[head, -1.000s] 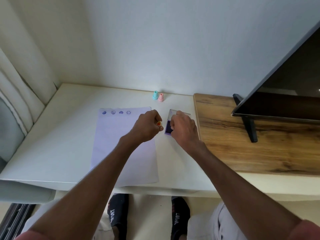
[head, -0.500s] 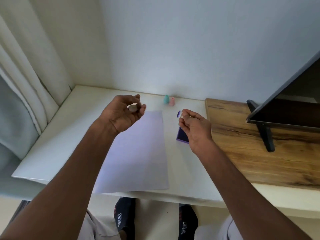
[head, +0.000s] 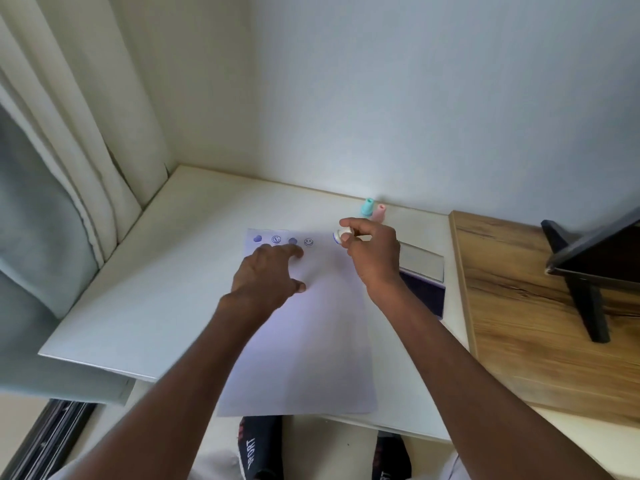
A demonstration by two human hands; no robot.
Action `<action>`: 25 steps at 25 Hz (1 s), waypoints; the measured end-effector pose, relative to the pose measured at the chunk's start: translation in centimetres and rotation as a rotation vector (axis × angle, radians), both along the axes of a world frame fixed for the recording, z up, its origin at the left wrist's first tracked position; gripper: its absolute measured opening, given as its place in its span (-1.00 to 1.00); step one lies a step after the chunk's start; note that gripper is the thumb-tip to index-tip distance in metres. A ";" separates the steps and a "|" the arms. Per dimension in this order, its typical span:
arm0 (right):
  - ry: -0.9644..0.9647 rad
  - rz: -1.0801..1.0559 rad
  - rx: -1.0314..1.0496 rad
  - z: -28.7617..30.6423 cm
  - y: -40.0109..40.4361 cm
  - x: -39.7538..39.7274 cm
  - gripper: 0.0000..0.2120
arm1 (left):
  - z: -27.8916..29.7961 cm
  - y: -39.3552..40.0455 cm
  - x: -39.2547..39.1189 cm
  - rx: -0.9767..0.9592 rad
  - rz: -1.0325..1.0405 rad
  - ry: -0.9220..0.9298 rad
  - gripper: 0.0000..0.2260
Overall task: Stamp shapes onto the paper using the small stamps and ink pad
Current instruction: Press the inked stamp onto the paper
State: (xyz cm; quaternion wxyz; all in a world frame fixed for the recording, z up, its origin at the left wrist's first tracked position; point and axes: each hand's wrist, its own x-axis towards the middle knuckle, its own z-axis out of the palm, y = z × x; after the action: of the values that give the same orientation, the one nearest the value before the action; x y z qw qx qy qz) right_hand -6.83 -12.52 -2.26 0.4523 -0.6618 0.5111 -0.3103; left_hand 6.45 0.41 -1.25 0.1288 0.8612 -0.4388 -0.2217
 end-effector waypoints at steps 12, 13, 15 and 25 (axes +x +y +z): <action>0.339 0.102 -0.452 -1.6 0.6 1.0 -0.82 | -0.5 -0.5 -1.8 0.020 -0.047 -0.014 -0.32; 0.356 0.121 -0.470 -1.5 0.6 1.1 -0.82 | -0.6 -0.6 -1.8 0.019 -0.048 -0.020 -0.33; 0.395 0.163 -0.498 -1.4 0.8 1.4 -0.79 | -0.5 -0.6 -1.8 0.020 -0.046 -0.029 -0.36; 0.519 0.217 -0.597 -1.2 0.9 1.6 -0.68 | -0.8 -1.0 -1.6 0.011 -0.063 -0.037 -0.39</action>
State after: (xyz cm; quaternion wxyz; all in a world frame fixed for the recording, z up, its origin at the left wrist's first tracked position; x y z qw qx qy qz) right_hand -5.21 -11.66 -3.49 0.1264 -0.8703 0.4231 -0.2183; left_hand 4.89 -0.55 -2.01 0.1088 0.8516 -0.4668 -0.2124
